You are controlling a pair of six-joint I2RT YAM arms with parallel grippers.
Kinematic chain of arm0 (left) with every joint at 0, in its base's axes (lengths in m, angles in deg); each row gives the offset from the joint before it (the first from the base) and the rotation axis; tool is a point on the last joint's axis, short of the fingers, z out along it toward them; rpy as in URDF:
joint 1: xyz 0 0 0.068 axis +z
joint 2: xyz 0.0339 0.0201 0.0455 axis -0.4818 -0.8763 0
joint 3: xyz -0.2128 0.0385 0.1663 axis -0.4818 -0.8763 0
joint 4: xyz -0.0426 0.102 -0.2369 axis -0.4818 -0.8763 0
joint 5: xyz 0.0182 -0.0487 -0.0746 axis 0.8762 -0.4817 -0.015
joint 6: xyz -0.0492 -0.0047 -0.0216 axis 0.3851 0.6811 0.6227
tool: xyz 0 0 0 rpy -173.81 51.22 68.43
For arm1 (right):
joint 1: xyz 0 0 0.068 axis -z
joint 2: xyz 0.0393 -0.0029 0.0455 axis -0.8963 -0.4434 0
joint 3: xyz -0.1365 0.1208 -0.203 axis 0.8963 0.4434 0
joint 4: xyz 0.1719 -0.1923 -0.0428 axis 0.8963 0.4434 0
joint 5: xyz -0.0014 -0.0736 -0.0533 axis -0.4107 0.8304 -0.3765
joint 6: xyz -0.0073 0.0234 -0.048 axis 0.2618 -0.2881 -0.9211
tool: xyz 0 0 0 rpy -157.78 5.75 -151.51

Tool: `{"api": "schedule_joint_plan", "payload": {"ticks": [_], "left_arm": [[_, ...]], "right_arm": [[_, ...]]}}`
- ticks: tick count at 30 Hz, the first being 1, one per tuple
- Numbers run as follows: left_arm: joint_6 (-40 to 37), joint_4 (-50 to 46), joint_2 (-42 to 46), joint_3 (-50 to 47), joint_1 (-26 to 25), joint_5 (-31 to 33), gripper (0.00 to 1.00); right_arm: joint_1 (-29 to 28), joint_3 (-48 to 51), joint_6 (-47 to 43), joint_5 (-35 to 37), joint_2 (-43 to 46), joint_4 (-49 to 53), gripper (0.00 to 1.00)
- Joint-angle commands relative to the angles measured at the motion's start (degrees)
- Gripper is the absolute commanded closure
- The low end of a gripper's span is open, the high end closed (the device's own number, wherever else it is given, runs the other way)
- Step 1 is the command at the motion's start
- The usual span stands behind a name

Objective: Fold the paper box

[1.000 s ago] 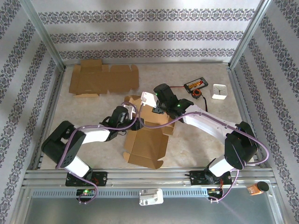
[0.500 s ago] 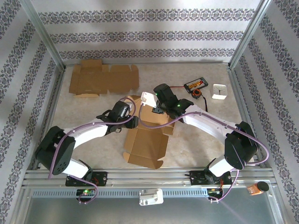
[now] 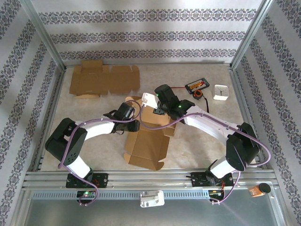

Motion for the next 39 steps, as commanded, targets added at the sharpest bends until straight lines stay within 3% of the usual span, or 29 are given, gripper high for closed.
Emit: {"api": "schedule_joint_plan", "payload": {"ticks": [1,5,13,17,20,22,32,39], "left_arm": [[-0.1,3.0,0.6,0.5,0.4,-4.0,0.63],[0.3,7.5,1.1,0.1,0.5,-9.3,0.67],[1.5,10.3,-0.7,1.5,0.2,-12.3,0.89],[1.9,13.2,-1.4,1.6,-0.8,-14.4,0.87],[3.0,16.2,-2.9,1.6,-1.5,-16.9,0.71],[3.7,17.4,-3.7,1.5,-2.0,-17.0,0.67],[3.2,19.9,-6.7,1.6,-4.6,-17.6,0.68],[2.6,18.4,-9.0,2.6,-7.0,-14.0,0.68]], "right_arm": [[-0.3,-1.7,0.2,0.0,0.4,0.0,0.96],[-0.3,-1.6,0.5,0.0,0.2,-0.2,0.96],[-0.3,-1.4,0.9,0.0,0.1,-0.5,0.96],[-0.3,-1.3,0.9,0.1,0.0,-0.7,0.96],[-0.3,-1.4,1.1,0.1,-0.1,-0.8,0.96],[-0.3,-1.5,1.3,0.1,-0.1,-0.8,0.96],[-0.3,-1.0,1.4,0.2,0.1,-1.0,0.96],[-0.3,-0.4,1.2,0.6,0.3,-1.0,0.96]]}}
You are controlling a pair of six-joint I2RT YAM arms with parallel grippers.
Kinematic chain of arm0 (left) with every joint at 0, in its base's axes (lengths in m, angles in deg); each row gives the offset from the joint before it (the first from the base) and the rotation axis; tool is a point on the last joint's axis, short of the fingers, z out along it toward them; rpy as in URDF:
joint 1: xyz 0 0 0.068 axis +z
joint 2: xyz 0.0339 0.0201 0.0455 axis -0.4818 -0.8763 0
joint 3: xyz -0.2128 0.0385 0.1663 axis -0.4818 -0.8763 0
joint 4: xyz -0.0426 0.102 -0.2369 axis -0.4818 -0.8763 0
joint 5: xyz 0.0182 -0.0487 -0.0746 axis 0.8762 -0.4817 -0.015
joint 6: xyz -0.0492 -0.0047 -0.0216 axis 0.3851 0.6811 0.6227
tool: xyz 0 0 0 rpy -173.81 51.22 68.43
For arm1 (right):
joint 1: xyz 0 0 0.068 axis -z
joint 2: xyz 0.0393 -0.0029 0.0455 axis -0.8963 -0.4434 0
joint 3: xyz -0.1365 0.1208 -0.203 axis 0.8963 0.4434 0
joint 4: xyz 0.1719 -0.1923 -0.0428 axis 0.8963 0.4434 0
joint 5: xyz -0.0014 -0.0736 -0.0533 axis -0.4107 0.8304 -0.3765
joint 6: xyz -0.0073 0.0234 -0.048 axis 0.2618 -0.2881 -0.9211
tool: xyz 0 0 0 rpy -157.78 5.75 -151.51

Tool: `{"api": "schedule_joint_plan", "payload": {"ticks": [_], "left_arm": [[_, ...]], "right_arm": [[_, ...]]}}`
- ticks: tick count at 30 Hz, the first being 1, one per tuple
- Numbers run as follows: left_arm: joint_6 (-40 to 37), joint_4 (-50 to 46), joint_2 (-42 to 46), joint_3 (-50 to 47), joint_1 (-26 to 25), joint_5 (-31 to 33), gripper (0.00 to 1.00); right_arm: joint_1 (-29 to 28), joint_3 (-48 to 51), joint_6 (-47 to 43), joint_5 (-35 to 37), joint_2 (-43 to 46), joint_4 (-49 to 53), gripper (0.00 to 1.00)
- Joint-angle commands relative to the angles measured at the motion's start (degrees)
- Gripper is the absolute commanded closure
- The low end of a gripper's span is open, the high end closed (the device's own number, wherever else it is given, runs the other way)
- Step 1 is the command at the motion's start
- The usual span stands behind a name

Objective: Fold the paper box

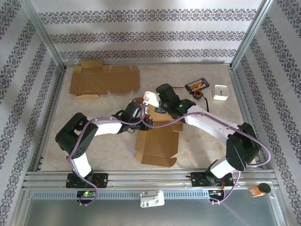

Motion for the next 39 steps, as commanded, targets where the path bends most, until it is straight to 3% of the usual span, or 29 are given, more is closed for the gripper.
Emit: {"api": "schedule_joint_plan", "payload": {"ticks": [1,11,14,17,21,26,39], "left_arm": [[-1.7,0.4,-0.1,0.0,-2.5,1.6,0.68],[-8.6,-13.9,24.0,-3.2,0.5,16.4,0.56],[-10.8,-19.1,31.9,-4.6,5.1,17.5,0.53],[-12.0,-21.7,36.1,-5.6,12.6,13.6,0.52],[-15.0,-23.6,33.3,-4.0,22.2,2.3,0.49],[-19.7,-21.9,25.0,-1.0,24.5,-10.1,0.46],[-20.5,-11.5,11.4,1.7,24.5,-11.4,0.45]], "right_arm": [[-1.1,-0.1,0.6,-1.7,0.5,-1.2,0.96],[-0.8,2.4,-4.5,2.6,2.3,-3.1,0.96],[-0.9,3.1,-6.3,3.6,2.6,-3.6,0.97],[-1.3,3.7,-8.3,4.3,2.8,-4.5,0.97],[-2.2,4.1,-10.8,5.2,2.7,-5.6,0.97],[-2.6,3.8,-11.2,5.1,2.3,-5.4,0.97],[-6.1,5.9,-15.1,9.3,1.6,-8.9,0.97]]}}
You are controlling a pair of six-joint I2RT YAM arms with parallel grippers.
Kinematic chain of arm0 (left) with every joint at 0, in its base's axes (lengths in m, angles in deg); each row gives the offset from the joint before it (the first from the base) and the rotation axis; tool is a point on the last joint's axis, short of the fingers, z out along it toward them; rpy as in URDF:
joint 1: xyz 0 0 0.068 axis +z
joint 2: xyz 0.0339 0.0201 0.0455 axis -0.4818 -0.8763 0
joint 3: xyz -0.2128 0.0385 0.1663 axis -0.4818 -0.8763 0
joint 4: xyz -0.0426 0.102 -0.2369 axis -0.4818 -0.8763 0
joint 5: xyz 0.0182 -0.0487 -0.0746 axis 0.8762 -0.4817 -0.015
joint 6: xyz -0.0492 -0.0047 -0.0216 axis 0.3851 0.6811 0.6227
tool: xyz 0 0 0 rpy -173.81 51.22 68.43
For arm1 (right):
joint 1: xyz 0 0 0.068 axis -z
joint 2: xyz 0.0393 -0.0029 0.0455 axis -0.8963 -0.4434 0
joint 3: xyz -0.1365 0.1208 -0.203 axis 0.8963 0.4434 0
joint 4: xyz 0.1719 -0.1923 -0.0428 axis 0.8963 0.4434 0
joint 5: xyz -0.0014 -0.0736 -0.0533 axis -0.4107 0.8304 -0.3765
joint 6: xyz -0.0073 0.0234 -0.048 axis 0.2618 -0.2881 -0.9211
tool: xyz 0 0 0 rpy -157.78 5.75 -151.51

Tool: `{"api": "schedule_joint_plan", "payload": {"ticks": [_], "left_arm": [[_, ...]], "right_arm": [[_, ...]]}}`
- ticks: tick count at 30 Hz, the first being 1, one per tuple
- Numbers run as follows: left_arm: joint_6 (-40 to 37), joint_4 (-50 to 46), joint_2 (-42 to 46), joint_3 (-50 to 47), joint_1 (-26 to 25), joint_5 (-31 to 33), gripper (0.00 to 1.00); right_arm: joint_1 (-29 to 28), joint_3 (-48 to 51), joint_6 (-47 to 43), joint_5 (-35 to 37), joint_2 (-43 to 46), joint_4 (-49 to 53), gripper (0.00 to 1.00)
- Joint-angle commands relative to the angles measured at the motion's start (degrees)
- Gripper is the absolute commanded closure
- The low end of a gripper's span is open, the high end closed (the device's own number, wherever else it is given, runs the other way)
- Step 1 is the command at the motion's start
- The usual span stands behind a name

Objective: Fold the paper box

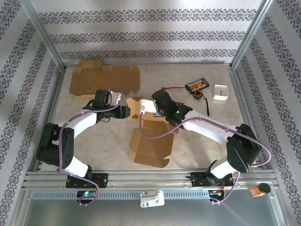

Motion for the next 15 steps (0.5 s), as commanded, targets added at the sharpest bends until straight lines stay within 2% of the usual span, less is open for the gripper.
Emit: {"api": "schedule_joint_plan", "payload": {"ticks": [1,5,10,12,15], "left_arm": [[-2.2,4.1,-1.8,1.5,0.3,-0.8,0.46],[-4.3,5.9,-2.9,1.2,-0.8,-2.6,0.54],[-6.8,9.9,-2.3,-0.2,-3.1,-3.2,0.87],[-8.0,11.2,-1.6,-0.5,-3.9,-1.5,0.96],[-11.8,14.2,-0.2,-1.2,-4.4,3.9,0.99]], "right_arm": [[-1.4,2.0,-2.9,3.3,0.6,-3.4,0.97],[-1.9,1.9,-3.6,3.9,0.6,-3.9,0.97],[-2.5,1.7,-3.7,4.3,0.6,-3.9,0.97],[-3.1,1.8,-3.1,4.3,0.6,-3.9,0.97],[-4.3,2.1,-0.3,2.8,1.5,-3.1,0.89]]}}
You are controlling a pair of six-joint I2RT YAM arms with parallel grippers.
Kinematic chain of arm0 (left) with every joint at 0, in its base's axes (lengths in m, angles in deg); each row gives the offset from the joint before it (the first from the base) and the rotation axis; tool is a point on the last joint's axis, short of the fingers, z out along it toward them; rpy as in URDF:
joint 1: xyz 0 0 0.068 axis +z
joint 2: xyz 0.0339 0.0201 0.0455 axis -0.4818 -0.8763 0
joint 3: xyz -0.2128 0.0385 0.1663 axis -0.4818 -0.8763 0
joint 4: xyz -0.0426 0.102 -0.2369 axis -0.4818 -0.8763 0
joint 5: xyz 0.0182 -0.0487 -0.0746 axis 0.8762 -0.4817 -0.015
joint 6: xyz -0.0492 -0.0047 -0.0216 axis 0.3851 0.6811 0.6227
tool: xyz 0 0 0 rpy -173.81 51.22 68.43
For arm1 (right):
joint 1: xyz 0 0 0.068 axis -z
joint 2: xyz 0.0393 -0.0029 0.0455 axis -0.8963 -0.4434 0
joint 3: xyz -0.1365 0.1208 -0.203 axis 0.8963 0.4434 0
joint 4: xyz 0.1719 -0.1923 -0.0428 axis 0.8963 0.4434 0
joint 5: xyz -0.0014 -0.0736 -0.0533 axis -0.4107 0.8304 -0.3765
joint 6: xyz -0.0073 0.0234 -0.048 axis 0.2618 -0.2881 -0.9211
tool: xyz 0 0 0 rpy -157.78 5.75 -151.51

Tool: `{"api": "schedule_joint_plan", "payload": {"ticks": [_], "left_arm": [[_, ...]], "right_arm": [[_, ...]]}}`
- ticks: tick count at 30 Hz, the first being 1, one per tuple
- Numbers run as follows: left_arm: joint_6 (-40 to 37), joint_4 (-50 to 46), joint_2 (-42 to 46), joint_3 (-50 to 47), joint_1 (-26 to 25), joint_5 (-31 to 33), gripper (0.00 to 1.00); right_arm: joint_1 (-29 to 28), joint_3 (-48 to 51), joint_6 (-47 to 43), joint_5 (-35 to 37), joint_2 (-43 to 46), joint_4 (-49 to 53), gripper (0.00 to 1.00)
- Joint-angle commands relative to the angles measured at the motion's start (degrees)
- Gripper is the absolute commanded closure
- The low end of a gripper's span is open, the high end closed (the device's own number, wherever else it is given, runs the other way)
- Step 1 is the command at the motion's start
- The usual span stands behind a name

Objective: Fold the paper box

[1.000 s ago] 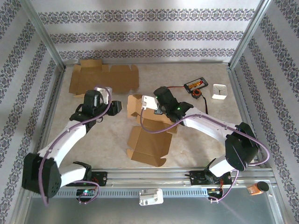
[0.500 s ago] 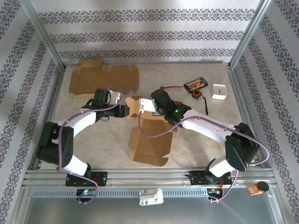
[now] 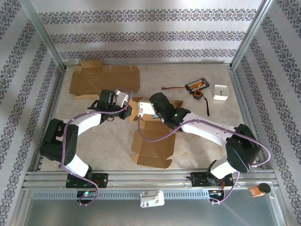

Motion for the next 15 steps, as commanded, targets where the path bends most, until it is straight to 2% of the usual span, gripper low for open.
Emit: {"api": "schedule_joint_plan", "payload": {"ticks": [1,2,4,7,8,11,13,15], "left_arm": [[-6.6,8.6,3.0,-1.7,-1.1,5.7,0.99],[-8.5,11.1,3.4,-2.6,-1.2,6.9,1.0],[-13.3,14.6,3.8,-4.0,-1.3,7.1,1.0],[-17.7,17.2,3.6,-4.3,-1.4,7.5,1.0],[-19.0,17.9,3.2,-4.3,-1.5,6.7,1.0],[-22.0,20.8,2.6,-5.2,-1.6,4.3,1.0],[-23.1,22.5,2.3,-5.9,-1.7,3.6,1.0],[-23.6,23.6,2.1,-6.3,-1.7,3.2,1.0]], "right_arm": [[-2.0,0.5,3.9,-4.5,2.1,2.7,0.84],[-1.9,-0.7,5.6,-8.4,2.8,7.4,0.78],[-1.5,-3.2,12.0,-13.3,4.2,13.2,0.6],[0.9,-8.5,21.2,-24.1,7.3,22.0,0.43],[2.0,-9.9,24.6,-28.4,8.6,23.8,0.36],[6.0,-13.0,35.4,-34.6,12.0,25.5,0.13],[10.2,-15.6,40.7,-40.1,12.7,27.3,0.04],[15.6,-18.4,46.4,-46.0,11.7,29.3,0.03]]}}
